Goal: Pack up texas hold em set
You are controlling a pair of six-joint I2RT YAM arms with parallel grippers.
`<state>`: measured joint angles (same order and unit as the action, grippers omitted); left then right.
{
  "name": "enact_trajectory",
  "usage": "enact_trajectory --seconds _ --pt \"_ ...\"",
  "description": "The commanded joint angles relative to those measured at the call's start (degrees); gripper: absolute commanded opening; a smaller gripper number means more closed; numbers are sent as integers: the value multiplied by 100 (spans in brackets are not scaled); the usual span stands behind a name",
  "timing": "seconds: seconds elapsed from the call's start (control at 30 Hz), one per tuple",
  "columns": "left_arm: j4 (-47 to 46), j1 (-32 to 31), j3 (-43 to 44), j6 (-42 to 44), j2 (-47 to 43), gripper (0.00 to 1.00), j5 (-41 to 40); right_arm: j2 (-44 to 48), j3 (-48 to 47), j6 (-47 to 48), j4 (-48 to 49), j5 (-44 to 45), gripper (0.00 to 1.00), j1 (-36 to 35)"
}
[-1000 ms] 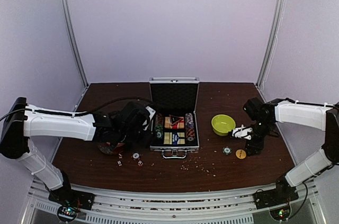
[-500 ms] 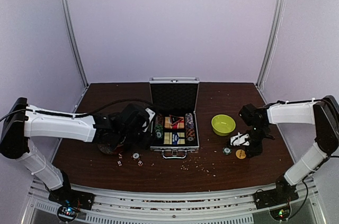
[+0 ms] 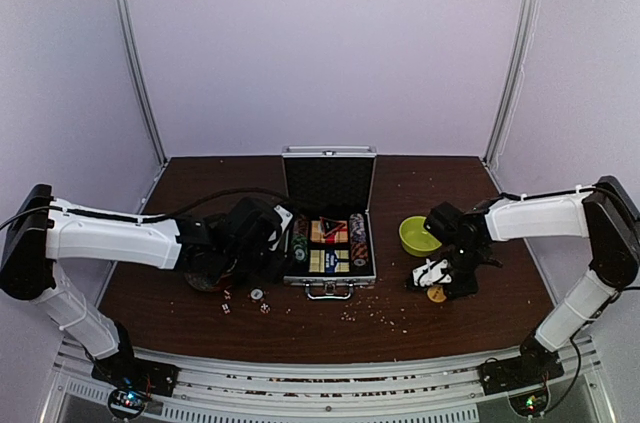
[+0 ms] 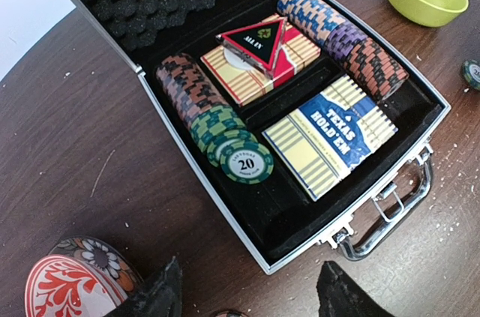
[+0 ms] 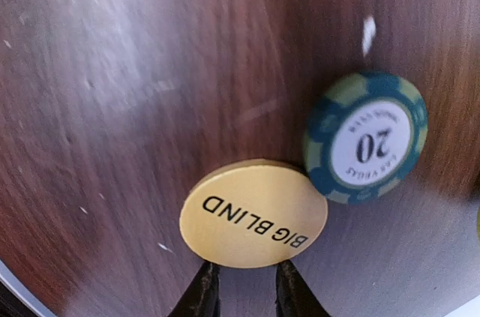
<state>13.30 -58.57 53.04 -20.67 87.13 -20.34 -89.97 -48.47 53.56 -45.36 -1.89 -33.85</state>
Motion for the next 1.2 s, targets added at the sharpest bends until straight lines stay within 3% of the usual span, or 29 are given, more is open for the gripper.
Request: enact_trajectory --seconds 0.0,0.47,0.7,0.93,1.17 --pt "-215 12 -91 -30 -102 63 17 -354 -137 -391 376 -497 28 -678" --pt "2 11 -151 -86 -279 63 -120 -1620 -1566 -1161 808 -1432 29 -2371" --pt "260 12 -136 -122 -396 64 -240 -1971 -1938 -1344 1059 -1693 29 -2748" --pt "556 5 31 -15 -327 64 -142 -1634 -2012 -1461 894 -1709 30 -2631" --pt "1303 -1 531 396 -204 78 547 -179 -1551 -1757 575 -2032 47 -1626"
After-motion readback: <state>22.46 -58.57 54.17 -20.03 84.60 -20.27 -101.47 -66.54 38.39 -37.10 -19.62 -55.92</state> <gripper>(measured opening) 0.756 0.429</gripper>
